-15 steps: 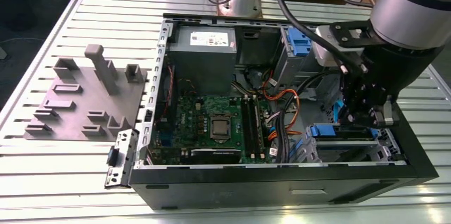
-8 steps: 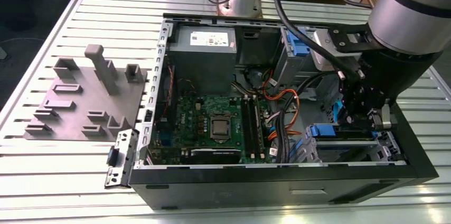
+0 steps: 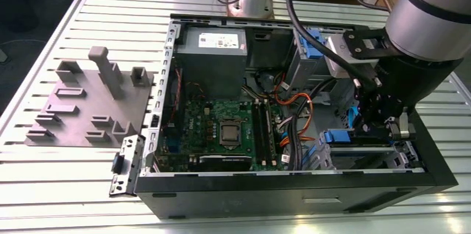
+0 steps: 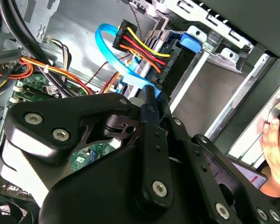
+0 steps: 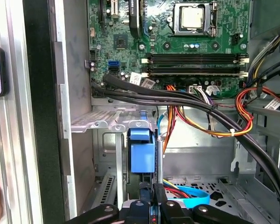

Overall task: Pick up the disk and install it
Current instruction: 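Insert the second disk wire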

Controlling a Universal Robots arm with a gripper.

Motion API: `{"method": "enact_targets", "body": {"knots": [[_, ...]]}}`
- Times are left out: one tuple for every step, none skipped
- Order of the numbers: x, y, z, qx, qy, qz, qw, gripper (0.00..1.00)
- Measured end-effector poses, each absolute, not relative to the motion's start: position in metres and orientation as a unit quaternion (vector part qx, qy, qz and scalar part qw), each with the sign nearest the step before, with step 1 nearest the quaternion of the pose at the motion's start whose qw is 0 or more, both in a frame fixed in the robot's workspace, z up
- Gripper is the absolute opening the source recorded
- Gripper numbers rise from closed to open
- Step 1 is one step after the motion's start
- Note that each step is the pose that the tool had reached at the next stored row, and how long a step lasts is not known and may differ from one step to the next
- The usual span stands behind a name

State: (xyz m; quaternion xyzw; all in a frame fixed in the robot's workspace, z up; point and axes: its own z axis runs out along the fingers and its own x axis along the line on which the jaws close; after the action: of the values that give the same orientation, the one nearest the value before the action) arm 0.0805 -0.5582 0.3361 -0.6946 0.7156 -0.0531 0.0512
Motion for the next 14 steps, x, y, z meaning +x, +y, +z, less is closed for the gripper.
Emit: {"method": "enact_targets", "body": {"knots": [[0.0807, -0.5583, 0.336, -0.695, 0.716, -0.053, 0.051, 0.16], [0.0808, -0.5583, 0.3358, -0.695, 0.716, -0.053, 0.051, 0.16], [0.081, -0.5583, 0.3356, -0.695, 0.716, -0.053, 0.051, 0.16], [0.0814, -0.5583, 0.3355, -0.695, 0.716, -0.053, 0.051, 0.16], [0.0815, -0.5584, 0.3354, -0.695, 0.716, -0.053, 0.051, 0.16], [0.0816, -0.5584, 0.3352, -0.695, 0.716, -0.053, 0.052, 0.16], [0.0818, -0.5585, 0.335, -0.695, 0.716, -0.052, 0.052, 0.16], [0.0818, -0.5587, 0.3349, -0.695, 0.716, -0.052, 0.052, 0.16], [0.0818, -0.5588, 0.3347, -0.695, 0.716, -0.052, 0.052, 0.16], [0.0819, -0.5589, 0.3345, -0.695, 0.716, -0.052, 0.052, 0.16], [0.0819, -0.559, 0.3342, -0.695, 0.716, -0.052, 0.052, 0.16], [0.0819, -0.5592, 0.334, -0.694, 0.716, -0.052, 0.052, 0.16], [0.0819, -0.5593, 0.3338, -0.694, 0.716, -0.052, 0.053, 0.16], [0.0819, -0.5594, 0.3336, -0.694, 0.716, -0.052, 0.053, 0.16]]}}
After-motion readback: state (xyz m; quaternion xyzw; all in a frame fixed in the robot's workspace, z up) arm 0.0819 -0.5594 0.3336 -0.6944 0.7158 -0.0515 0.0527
